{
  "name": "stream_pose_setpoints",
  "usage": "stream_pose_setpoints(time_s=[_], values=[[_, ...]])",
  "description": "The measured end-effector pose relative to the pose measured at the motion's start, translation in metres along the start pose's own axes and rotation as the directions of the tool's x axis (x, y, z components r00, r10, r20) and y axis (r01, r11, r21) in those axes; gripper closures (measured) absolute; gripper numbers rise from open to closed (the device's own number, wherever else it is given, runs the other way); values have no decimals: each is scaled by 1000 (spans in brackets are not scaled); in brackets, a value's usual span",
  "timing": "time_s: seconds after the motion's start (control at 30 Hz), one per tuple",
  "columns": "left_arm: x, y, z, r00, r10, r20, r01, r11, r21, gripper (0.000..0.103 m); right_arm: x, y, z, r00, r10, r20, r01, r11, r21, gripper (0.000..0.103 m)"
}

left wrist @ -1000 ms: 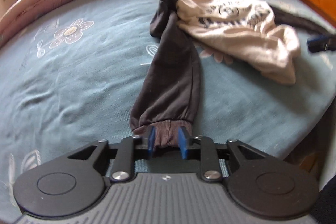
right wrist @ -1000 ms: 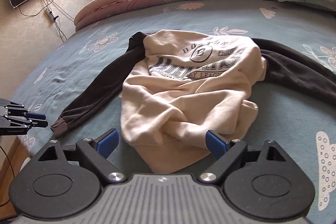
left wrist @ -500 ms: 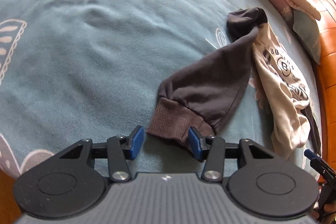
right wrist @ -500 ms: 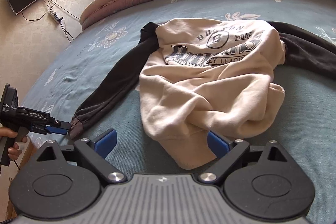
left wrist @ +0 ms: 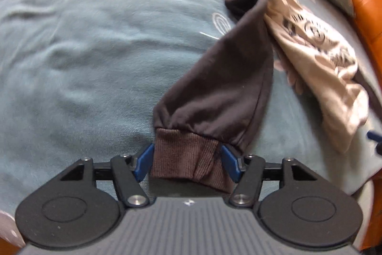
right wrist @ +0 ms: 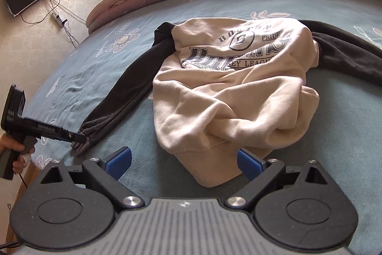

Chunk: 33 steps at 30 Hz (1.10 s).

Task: Fold clothes
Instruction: 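Grasp the black sleeve cuff with the left gripper and pull it straight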

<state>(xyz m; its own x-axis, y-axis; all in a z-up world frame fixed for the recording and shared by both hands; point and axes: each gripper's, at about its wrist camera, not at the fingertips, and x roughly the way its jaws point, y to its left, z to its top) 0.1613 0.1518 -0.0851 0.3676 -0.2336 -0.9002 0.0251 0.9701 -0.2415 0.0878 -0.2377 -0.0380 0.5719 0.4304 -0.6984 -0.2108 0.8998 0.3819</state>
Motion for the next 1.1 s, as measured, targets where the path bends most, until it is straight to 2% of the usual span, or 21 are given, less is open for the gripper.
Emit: stream_pose_setpoints(time_s=[0.03, 0.07, 0.1, 0.13, 0.17, 0.37, 0.47, 0.6, 0.83, 0.93, 1.0, 1.07, 1.1], values=[[0, -6, -3, 1000, 27, 14, -28, 999, 23, 43, 0, -2, -1, 1000, -1, 1, 1, 1000, 10, 5], [-1, -10, -6, 998, 47, 30, -48, 998, 36, 50, 0, -3, -3, 1000, -2, 2, 2, 1000, 17, 5], [-3, -13, -8, 997, 59, 45, -61, 997, 55, 65, -1, -3, -4, 1000, -6, 5, 6, 1000, 19, 5], [-5, -16, -10, 997, 61, 55, -65, 995, 71, 71, -2, -3, -5, 1000, -10, 8, 10, 1000, 22, 5], [-8, -15, -10, 997, 47, 58, -52, 996, 76, 83, -3, -4, -6, 1000, -16, 10, 16, 1000, 27, 5], [-35, 1, 1, 988, 80, 130, -87, 995, 51, 86, -15, 0, -5, 998, -61, 30, 61, 998, 3, 5], [-53, 22, 11, 978, 126, 167, -132, 991, 22, 86, -19, 0, -3, 997, -75, 35, 75, 997, 4, 5], [-68, 59, 31, 965, 195, 178, -190, 981, -44, 87, -20, -3, -2, 995, -90, 41, 90, 996, 21, 5], [-71, 125, 68, 928, 327, 180, -302, 941, -150, 87, -16, -3, 1, 993, -116, 36, 115, 993, 26, 5], [-68, 144, 85, 905, 385, 183, -354, 918, -178, 87, -15, -2, 3, 991, -128, 34, 127, 992, 23, 5], [-65, 157, 98, 904, 392, 171, -357, 912, -204, 87, -14, -3, 5, 990, -137, 31, 136, 990, 23, 5], [-59, 167, 107, 920, 361, 151, -321, 918, -233, 86, -13, -4, 6, 989, -147, 27, 146, 989, 26, 5], [-56, 168, 109, 922, 360, 143, -324, 919, -226, 82, -13, -5, 6, 988, -151, 26, 150, 988, 28, 5]])
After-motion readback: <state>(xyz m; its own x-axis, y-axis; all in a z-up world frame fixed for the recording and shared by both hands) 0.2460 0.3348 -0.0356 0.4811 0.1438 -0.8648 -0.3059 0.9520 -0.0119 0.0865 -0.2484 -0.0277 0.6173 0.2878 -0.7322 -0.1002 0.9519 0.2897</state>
